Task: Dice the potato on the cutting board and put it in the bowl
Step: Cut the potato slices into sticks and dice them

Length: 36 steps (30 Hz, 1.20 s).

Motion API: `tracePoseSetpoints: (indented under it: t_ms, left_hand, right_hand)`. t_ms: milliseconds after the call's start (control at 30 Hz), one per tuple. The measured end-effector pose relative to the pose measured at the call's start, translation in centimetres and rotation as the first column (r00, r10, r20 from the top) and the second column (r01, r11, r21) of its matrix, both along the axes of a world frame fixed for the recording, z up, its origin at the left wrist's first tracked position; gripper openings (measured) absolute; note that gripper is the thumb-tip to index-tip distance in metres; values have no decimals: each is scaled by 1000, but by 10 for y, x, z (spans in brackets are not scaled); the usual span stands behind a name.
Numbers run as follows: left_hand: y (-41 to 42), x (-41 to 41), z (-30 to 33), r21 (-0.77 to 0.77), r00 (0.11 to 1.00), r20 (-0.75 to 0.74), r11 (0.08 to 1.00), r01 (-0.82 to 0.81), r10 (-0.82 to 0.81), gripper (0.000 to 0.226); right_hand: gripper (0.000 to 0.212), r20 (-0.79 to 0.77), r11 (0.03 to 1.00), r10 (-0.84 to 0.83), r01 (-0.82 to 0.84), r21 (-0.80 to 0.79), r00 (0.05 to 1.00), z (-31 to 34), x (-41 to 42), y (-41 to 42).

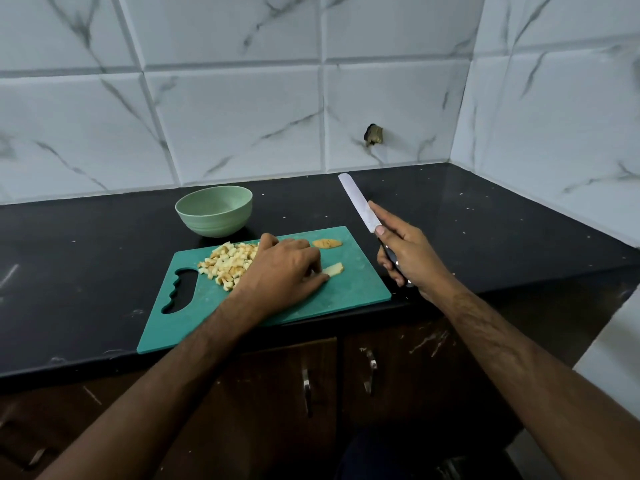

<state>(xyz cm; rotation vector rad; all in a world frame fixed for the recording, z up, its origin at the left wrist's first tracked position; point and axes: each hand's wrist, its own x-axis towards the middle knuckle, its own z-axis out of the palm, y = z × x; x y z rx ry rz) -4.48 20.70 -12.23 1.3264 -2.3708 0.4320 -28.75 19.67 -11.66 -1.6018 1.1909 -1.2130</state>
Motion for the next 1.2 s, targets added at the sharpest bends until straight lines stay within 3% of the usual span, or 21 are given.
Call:
tracePoseSetpoints:
  t_ms: [200, 300, 467, 600, 933, 1200]
  left_hand:
    - [6, 2, -5, 26, 997, -72, 1000, -9, 11, 26]
    - [8, 4, -4, 48, 1000, -15, 999, 27, -26, 29]
    - [11, 13, -2, 107, 996, -4, 990, 89, -89, 41]
    - [13, 21, -6, 137, 992, -32, 983, 122, -118, 42]
    - [11, 21, -4, 169, 991, -69, 978, 124, -113, 31]
    - [12, 17, -3, 103, 991, -82, 988, 118, -110, 26]
  right_hand:
    - [47, -115, 997, 41, -33, 69, 992, 8, 0, 2]
    - [47, -244, 986, 113, -77, 151, 963, 18, -7, 11]
    - [48, -630, 985, 167, -100, 141, 758, 32, -8, 51]
    - [48, -766, 993, 119, -75, 92, 632, 33, -5, 74]
    - [48, -863, 998, 62, -31, 53, 501, 35, 7, 87]
    - [49, -907, 1000, 12, -15, 7, 421, 34, 5, 90]
